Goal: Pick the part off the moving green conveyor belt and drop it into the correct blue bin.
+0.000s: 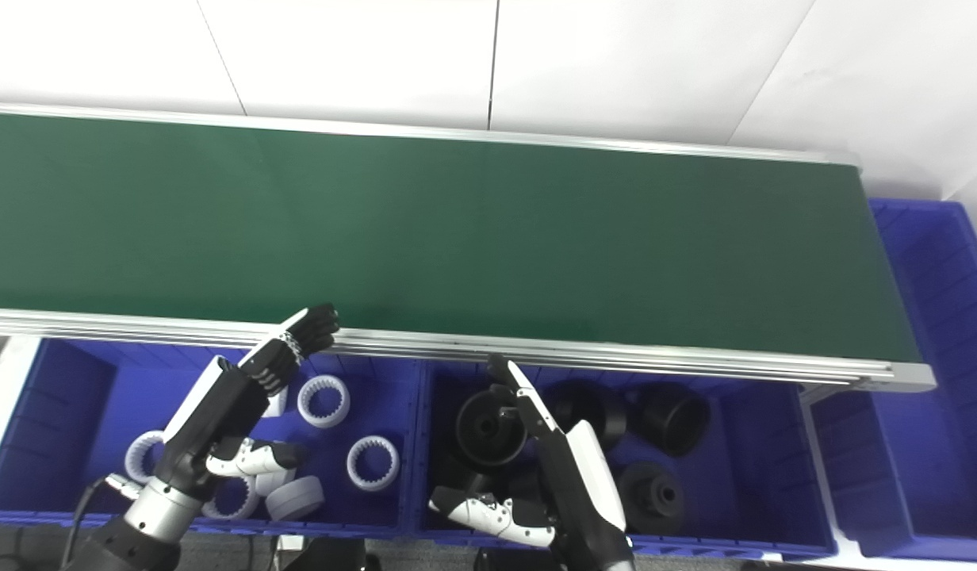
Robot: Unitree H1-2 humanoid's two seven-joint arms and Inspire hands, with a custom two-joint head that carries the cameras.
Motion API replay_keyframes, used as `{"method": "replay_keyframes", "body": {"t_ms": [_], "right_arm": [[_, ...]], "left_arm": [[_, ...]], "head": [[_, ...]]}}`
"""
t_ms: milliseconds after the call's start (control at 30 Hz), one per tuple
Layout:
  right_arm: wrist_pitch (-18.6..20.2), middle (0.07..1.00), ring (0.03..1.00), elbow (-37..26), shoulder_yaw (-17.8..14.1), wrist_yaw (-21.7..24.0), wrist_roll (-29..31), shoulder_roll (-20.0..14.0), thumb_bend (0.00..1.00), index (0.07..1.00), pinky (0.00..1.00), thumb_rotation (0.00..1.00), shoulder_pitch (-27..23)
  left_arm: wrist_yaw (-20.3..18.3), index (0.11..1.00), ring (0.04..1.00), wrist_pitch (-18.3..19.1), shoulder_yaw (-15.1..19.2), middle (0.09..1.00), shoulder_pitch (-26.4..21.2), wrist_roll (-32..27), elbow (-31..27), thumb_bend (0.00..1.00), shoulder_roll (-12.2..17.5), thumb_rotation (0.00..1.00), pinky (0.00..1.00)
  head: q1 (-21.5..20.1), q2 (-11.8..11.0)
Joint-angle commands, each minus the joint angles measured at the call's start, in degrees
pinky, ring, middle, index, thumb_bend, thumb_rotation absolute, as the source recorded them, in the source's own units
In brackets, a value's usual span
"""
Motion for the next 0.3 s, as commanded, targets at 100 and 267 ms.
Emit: {"method": "replay_keyframes", "body": {"t_ms": [100, 267], "right_arm": [[-3.6, 0.938, 0.898, 0.7, -0.2, -1.1, 1.5, 1.2, 0.81, 0.961, 0.83, 0.51, -0.2], [-4.6, 0.938, 0.890, 2.0, -0.8, -1.3, 2.5, 1.2, 0.81, 0.966, 0.81, 0.50, -0.9]], "left_arm": [[0.5, 0.924, 0.934, 0.9, 0.4, 0.939, 1.6, 0.8, -3.7, 0.82, 2.4, 0.60, 0.91], [0.4, 0.928, 0.941, 2.5, 0.1, 0.947, 3.2, 0.2, -5.4, 0.82, 3.1, 0.59, 0.89]], "head": [[0.0, -0.2], [-0.2, -0.4]]}}
